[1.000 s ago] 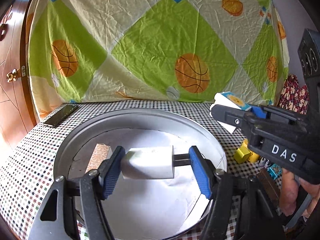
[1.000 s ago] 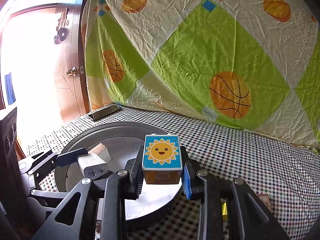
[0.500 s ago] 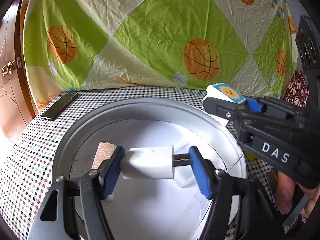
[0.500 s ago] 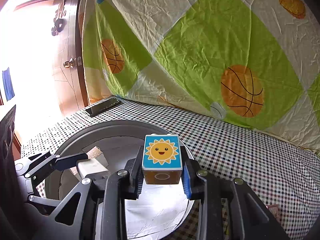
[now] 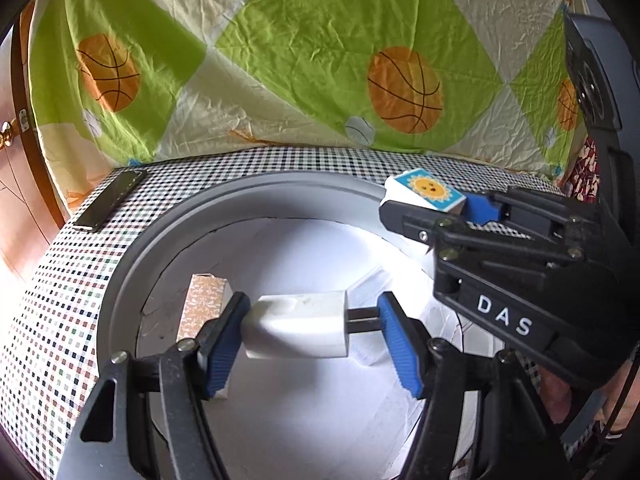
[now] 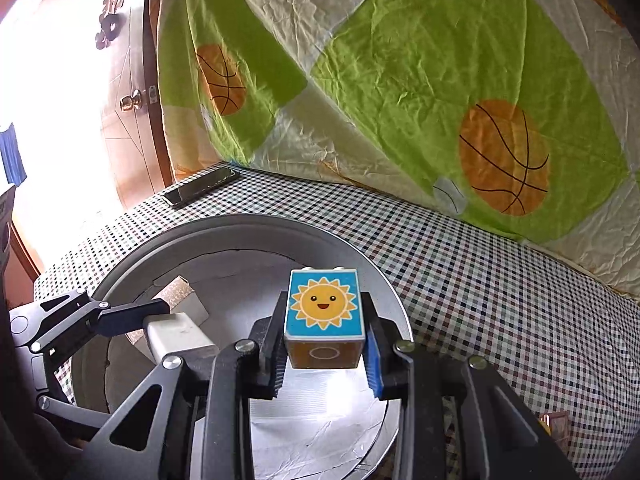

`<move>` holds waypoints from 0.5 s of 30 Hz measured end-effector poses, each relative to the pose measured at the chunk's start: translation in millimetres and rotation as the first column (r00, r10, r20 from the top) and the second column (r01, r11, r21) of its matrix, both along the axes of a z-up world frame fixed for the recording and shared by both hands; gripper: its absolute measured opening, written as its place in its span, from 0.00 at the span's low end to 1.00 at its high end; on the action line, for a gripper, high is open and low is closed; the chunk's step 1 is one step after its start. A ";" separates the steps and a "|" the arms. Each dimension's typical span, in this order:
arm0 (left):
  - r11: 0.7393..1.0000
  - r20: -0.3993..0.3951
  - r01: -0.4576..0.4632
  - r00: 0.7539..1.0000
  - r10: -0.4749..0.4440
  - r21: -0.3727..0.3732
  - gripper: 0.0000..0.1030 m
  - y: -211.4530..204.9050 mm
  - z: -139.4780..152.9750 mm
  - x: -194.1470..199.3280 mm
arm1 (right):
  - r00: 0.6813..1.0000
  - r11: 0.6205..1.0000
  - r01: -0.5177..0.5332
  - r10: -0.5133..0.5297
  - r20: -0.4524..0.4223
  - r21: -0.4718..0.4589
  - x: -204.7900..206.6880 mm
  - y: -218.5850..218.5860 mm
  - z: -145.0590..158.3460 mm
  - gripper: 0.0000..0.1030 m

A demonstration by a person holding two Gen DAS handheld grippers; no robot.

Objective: Organize rigid objects
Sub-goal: 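Carry the white adapter over the tin with left tool while right tool carries the sun-face block, then open left tool to drop the adapter in the tin while right tool releases the sun block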

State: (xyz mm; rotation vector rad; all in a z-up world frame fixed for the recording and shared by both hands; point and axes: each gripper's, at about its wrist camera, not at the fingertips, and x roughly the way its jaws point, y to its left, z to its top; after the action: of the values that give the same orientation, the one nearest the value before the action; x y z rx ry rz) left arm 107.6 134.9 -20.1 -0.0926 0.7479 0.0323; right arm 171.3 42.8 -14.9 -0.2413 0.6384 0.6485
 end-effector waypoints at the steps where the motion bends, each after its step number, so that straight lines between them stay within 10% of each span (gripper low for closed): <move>1: 1.000 -0.008 0.003 1.000 -0.003 -0.002 0.64 1.3 -0.8 2.4 | 1.000 1.000 0.000 0.000 -0.007 -0.002 1.3 0.8 -1.4 0.33; 15: 0.999 -0.070 -0.020 0.997 0.023 0.041 0.64 5.7 -4.4 16.9 | 0.995 0.999 -0.007 0.001 -0.103 -0.051 16.9 10.9 -19.4 0.33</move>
State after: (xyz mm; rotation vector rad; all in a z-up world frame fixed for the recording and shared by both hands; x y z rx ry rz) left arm 124.5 140.6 -24.4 -0.0619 0.8165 0.0716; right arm 188.2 53.8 -34.3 -0.2584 0.7550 0.6520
